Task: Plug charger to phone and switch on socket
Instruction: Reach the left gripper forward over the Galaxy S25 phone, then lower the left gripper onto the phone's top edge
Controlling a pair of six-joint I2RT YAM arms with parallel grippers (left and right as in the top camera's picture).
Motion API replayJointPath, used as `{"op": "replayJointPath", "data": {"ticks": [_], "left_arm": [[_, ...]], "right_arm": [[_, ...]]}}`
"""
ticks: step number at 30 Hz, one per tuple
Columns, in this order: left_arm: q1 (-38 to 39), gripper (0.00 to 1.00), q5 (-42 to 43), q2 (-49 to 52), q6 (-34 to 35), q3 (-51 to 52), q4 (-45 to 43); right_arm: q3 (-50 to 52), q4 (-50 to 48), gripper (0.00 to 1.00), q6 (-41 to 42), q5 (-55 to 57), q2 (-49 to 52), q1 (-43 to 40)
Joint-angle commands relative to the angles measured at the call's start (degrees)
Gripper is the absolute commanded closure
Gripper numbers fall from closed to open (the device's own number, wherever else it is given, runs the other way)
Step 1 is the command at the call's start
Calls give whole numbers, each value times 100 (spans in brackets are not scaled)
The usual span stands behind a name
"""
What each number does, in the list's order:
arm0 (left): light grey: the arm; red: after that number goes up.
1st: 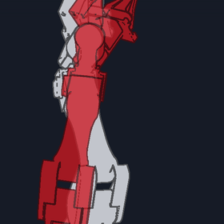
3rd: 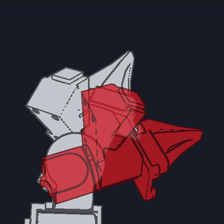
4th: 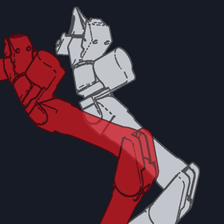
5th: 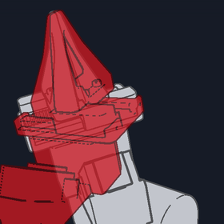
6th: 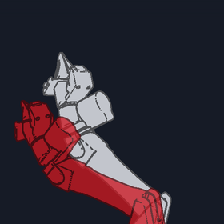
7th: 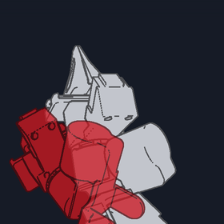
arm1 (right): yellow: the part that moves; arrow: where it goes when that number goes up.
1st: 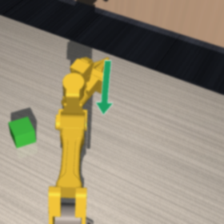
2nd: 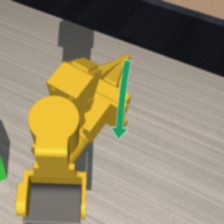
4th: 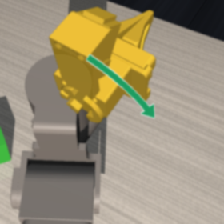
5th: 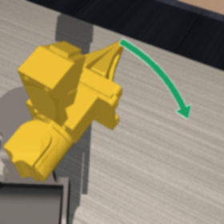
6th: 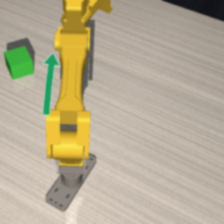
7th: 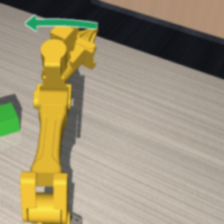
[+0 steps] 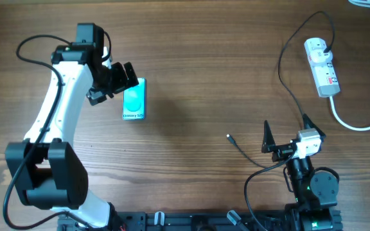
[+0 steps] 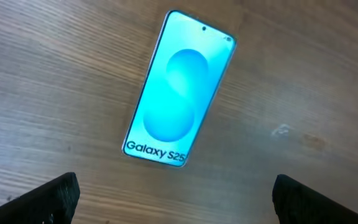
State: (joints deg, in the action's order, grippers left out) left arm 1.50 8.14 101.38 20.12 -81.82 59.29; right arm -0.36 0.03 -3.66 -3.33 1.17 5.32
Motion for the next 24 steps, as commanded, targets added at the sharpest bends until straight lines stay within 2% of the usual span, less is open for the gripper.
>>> {"op": "replayJointPath", "data": {"ticks": [1, 17, 24], "left_arm": [[26, 0, -140, 74, 164, 380, -442], [26, 0, -424, 74, 310, 1773, -2173], [26, 0, -422, 74, 308, 1937, -2293]], "right_arm": [[4, -11, 0, 68, 79, -20, -35], [4, -11, 0, 66, 79, -20, -35], [4, -11, 0, 70, 79, -20, -35]]}}
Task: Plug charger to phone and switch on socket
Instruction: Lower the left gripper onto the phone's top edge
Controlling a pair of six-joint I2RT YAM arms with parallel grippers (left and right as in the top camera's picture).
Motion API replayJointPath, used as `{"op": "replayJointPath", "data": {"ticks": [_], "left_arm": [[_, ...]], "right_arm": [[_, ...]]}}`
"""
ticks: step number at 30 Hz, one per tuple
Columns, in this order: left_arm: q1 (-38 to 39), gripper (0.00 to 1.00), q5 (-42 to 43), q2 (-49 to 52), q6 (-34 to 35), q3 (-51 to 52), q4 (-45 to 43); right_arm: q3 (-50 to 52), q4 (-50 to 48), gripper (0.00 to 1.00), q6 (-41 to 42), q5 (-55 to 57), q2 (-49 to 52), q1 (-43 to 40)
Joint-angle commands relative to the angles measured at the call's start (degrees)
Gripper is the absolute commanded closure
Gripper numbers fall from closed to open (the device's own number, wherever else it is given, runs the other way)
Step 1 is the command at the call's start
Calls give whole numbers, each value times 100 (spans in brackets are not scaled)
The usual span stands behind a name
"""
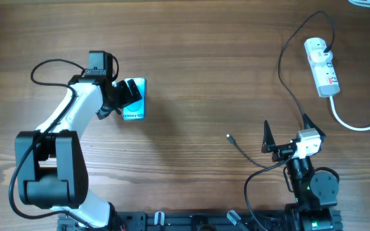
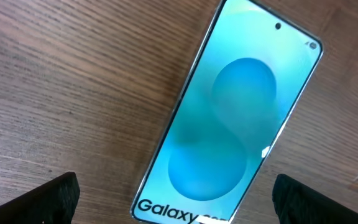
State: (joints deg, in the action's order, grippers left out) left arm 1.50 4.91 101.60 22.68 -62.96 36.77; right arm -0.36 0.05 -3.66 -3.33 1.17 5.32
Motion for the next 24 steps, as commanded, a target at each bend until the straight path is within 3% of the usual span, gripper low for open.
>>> {"op": "replayJointPath", "data": {"ticks": [1, 24], "left_arm": [[26, 0, -98, 52, 55, 50, -42], [26, 0, -164, 66, 52, 343, -385]], "right_arm": [[4, -13, 1, 70, 79, -20, -35], [4, -13, 0, 70, 79, -20, -35]]}}
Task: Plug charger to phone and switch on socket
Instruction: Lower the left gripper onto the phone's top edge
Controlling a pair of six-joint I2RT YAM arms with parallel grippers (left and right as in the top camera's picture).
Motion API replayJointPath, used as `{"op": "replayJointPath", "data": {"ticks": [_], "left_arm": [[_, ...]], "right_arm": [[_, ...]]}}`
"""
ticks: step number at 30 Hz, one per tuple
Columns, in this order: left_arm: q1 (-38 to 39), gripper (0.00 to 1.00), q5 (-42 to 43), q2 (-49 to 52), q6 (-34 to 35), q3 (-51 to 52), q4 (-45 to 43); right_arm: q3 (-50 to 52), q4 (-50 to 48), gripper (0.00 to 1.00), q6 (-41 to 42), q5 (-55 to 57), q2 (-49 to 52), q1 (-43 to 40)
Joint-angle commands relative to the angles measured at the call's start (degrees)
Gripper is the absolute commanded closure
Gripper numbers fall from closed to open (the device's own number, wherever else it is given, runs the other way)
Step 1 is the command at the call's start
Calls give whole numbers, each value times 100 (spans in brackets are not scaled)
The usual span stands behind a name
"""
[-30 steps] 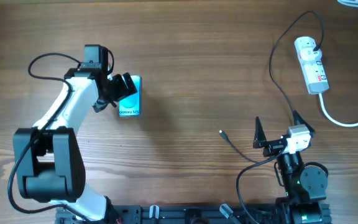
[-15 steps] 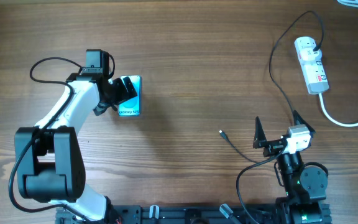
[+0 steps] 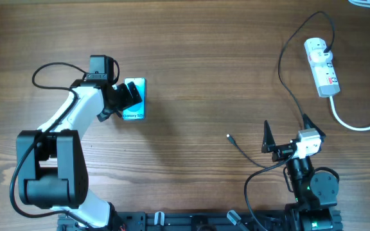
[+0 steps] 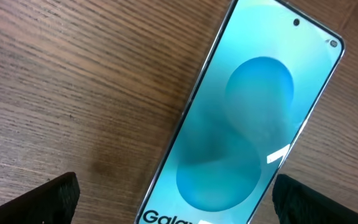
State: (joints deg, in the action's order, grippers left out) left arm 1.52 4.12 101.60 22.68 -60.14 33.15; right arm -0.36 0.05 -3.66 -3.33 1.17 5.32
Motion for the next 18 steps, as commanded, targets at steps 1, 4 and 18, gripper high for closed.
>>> {"op": "replayJointPath", "data": {"ticks": [1, 4, 18], "left_arm": [[24, 0, -85, 72, 52, 68, -26], [24, 0, -83, 122, 55, 94, -57], [24, 0, -83, 319, 55, 101, -85]], "right_arm": [[4, -13, 0, 70, 79, -20, -35], [4, -13, 0, 66, 79, -20, -35], [4, -13, 0, 66, 79, -20, -35]]}}
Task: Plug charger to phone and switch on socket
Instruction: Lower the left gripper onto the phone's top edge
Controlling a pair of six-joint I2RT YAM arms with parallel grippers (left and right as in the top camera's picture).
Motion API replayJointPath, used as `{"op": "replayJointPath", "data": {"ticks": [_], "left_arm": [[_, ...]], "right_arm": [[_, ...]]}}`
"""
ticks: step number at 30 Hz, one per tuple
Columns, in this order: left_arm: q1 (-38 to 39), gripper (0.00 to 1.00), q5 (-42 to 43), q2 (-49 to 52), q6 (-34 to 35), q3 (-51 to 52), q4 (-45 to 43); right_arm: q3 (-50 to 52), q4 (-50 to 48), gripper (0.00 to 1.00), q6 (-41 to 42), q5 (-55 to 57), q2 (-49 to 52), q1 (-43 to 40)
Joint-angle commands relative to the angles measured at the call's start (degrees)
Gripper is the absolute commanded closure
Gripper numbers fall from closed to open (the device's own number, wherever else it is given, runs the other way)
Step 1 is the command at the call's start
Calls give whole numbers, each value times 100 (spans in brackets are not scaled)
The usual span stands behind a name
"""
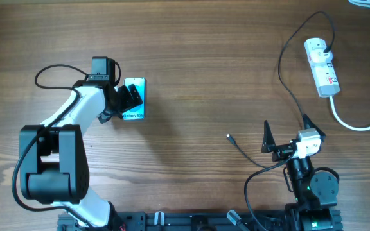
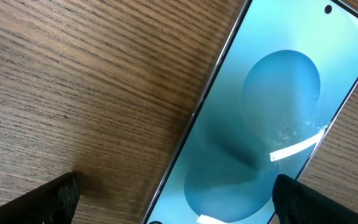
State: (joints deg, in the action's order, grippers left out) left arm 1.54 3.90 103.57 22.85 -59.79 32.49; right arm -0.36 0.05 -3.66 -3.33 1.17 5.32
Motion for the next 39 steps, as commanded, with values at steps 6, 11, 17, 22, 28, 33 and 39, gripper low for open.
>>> {"op": "replayJointPath", "data": {"ticks": [6, 11, 17, 22, 28, 33, 39], "left_arm": [[22, 0, -83, 125, 35, 66, -221], [22, 0, -83, 125, 37, 66, -476], [22, 0, -382, 125, 35, 66, -555], [22, 0, -380, 125, 37, 66, -505], [22, 0, -378, 125, 66, 175, -424], [22, 0, -376, 125, 94, 433, -466], [22, 0, -337, 125, 166, 439, -391]], "right_arm": [[4, -13, 0, 70, 79, -20, -35], [4, -13, 0, 68, 79, -20, -35], [4, -13, 0, 68, 79, -20, -35], [4, -13, 0, 68, 79, -20, -35], [4, -13, 0, 68, 79, -20, -35], [4, -13, 0, 68, 79, -20, -35], [4, -13, 0, 70, 79, -20, -35]]}}
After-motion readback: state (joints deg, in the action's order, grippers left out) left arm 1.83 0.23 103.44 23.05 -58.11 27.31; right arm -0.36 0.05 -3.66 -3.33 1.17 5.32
